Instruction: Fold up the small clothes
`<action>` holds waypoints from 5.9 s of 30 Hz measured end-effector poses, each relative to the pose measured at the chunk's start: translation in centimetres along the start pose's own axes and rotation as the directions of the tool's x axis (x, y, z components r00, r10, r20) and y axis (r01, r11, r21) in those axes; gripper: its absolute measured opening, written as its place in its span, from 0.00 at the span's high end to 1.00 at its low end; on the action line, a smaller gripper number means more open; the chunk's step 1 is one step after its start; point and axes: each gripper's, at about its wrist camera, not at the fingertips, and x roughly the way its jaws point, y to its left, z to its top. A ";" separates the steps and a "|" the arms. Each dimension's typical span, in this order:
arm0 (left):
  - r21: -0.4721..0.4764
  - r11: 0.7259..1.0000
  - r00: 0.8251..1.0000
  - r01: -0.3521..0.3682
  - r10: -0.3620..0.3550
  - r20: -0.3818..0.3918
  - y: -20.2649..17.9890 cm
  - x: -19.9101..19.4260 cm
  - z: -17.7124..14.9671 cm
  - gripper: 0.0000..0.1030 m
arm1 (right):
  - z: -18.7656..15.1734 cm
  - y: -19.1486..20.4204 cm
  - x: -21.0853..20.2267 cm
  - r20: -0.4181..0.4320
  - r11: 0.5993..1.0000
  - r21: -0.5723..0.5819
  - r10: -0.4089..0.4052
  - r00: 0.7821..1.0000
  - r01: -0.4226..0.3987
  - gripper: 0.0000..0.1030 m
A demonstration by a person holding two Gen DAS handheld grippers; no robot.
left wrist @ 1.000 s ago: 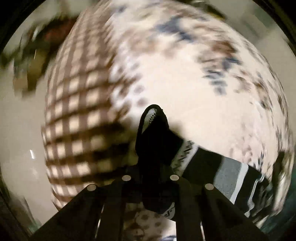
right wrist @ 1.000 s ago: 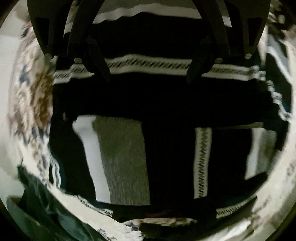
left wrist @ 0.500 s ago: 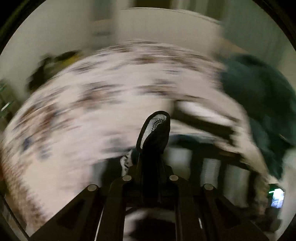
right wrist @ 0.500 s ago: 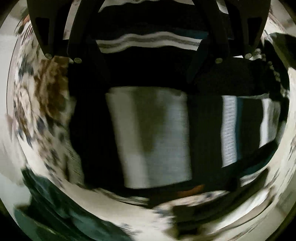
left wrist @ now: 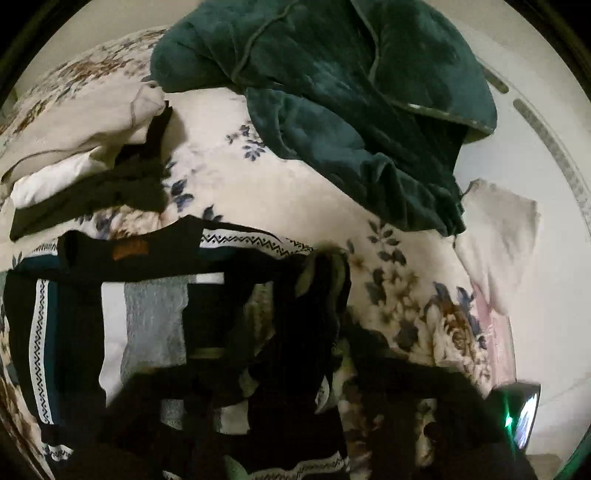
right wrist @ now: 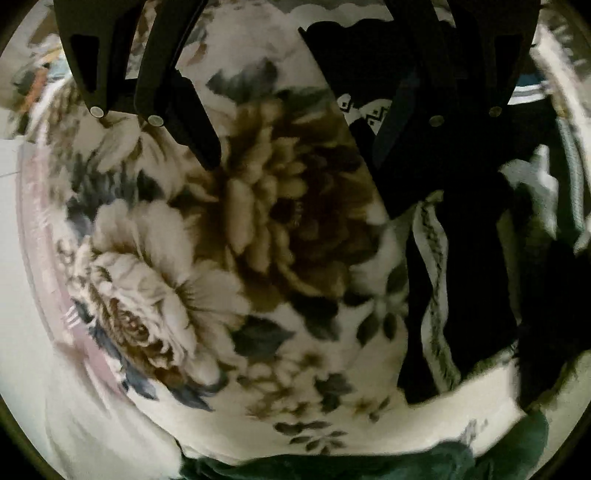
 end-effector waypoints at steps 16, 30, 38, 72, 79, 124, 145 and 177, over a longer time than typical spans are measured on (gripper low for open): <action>-0.322 0.778 0.841 -0.540 0.510 -0.178 31.4 -2.7 -5.0 0.08 | 9.5 7.6 2.2 -0.012 0.950 -0.023 0.311 0.950 -0.311 0.94; -0.222 0.846 0.874 -0.485 0.477 -0.091 30.0 -5.4 -5.0 0.05 | 6.5 6.8 -0.1 -0.044 0.960 -0.055 0.272 0.961 -0.274 0.33; -0.101 0.933 0.936 -0.346 0.337 -0.100 16.7 -11.2 -13.0 0.05 | 2.8 2.4 -7.9 -0.135 0.941 -0.118 0.301 0.944 -0.317 0.32; -0.136 0.877 0.869 -0.461 0.415 -0.270 -9.9 -0.3 -28.8 0.95 | 19.2 7.6 6.0 -0.377 0.799 -0.191 0.476 0.794 -0.570 0.86; -0.411 0.820 0.917 -0.399 0.367 -0.157 -3.1 -11.6 -27.0 0.95 | 17.9 13.2 -2.7 -0.348 0.767 -0.332 0.441 0.827 -0.549 0.87; -0.784 0.594 0.958 -0.181 -0.074 -0.277 28.1 -18.1 -44.0 0.67 | -21.8 21.7 5.8 -0.536 0.830 -0.463 0.018 0.844 -0.311 0.41; -0.233 0.971 0.995 -0.060 0.041 -0.086 35.6 -2.8 3.6 0.44 | 5.3 25.3 3.1 -0.112 0.890 -0.110 0.431 0.895 -0.443 0.41; -0.232 0.972 0.990 -0.024 -0.009 -0.139 41.9 1.9 7.4 0.99 | 13.4 34.8 8.2 -0.139 0.929 -0.153 0.317 0.938 -0.337 0.91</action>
